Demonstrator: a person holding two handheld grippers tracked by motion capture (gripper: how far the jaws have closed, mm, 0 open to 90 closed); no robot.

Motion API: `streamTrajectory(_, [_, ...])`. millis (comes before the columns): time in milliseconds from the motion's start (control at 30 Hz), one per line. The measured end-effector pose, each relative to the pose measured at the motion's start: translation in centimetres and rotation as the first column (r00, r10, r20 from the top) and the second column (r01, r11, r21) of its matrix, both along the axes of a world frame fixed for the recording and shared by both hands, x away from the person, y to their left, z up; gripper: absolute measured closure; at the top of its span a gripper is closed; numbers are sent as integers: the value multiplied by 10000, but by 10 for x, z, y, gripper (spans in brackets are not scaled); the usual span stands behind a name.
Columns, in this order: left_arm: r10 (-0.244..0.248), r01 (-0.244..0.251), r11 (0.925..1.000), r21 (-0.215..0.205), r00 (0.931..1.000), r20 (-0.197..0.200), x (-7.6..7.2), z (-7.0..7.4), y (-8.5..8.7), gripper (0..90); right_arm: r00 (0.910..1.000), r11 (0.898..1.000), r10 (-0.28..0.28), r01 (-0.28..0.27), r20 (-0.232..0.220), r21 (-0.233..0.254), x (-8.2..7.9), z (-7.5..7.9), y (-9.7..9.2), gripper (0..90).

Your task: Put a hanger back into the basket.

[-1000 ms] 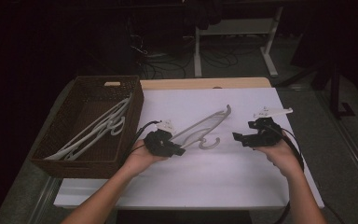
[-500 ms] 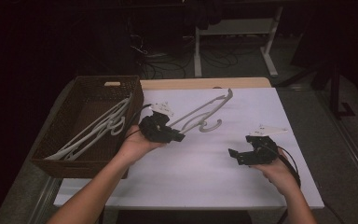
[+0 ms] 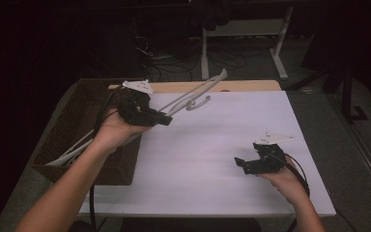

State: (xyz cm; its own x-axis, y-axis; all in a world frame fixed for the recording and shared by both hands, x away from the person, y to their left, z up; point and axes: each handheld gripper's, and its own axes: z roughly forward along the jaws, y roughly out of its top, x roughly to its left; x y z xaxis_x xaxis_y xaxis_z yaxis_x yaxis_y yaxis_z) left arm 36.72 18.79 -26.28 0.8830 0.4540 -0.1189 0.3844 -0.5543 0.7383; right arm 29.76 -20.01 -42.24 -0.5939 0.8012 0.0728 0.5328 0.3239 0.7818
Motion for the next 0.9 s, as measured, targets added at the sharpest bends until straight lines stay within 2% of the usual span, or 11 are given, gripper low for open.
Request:
streamTrajectory(233, [445,-445,9990,-20,9989,141,8,18,43,816,9999,9999,165,-165,5,38,2,0,1,92])
streamTrajectory(500, [1172,-1187,9927,234,9915,563,9,30,96,816,9998,9998,186,-186,11,-46,4,0,2,92])
streamTrajectory(700, [1780,-1814,9823,477,9817,669,8,27,134,816,10000,9998,60,-61,-31,-170,3,-1,0,91])
streamTrajectory(767, [1947,-1982,9786,546,9789,625,8,23,145,816,10000,9997,36,-35,9,-235,3,-1,0,91])
streamTrajectory(800, [1947,-1982,9786,546,9789,625,8,23,145,816,10000,9997,36,-35,9,-235,3,-1,0,91])
streamTrajectory(833, [2144,-2173,9742,616,9754,515,9,18,155,816,10000,9997,19,-18,23,-225,2,0,0,92])
streamTrajectory(900, [2279,-2305,9706,693,9728,423,8,13,165,816,10000,9997,-36,37,41,-240,2,0,-1,92])
